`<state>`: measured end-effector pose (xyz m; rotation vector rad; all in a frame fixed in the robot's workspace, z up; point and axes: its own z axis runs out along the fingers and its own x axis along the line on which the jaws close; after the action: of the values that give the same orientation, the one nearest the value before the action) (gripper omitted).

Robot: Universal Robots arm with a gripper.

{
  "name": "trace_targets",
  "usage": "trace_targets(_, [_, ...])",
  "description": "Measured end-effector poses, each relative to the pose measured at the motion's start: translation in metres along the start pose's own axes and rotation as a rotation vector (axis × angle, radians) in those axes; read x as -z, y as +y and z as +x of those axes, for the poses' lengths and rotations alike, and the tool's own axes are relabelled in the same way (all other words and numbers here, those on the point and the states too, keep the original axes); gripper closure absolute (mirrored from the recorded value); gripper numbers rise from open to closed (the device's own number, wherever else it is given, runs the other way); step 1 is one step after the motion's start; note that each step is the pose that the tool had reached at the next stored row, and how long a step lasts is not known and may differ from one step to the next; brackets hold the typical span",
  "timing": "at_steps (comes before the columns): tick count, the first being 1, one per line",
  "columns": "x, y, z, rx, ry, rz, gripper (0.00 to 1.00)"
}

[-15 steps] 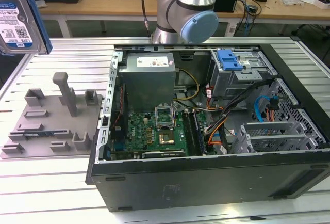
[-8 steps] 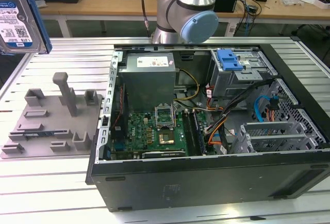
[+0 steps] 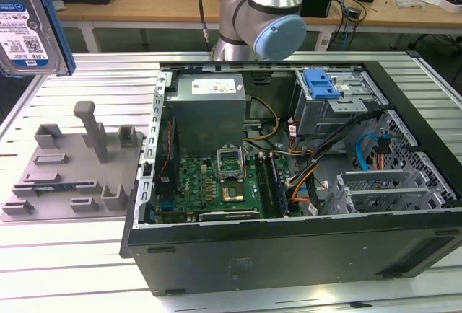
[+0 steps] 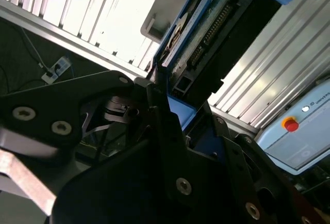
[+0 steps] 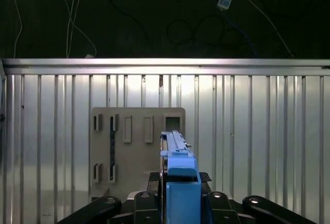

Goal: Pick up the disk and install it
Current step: 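Pick up the disk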

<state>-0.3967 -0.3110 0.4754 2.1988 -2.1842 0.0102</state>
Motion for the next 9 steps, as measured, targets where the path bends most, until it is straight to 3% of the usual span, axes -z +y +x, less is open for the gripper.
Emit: trace_targets(9, [0.001,-0.0192,0.0084,0.0,-0.0004,0.0001,0.63])
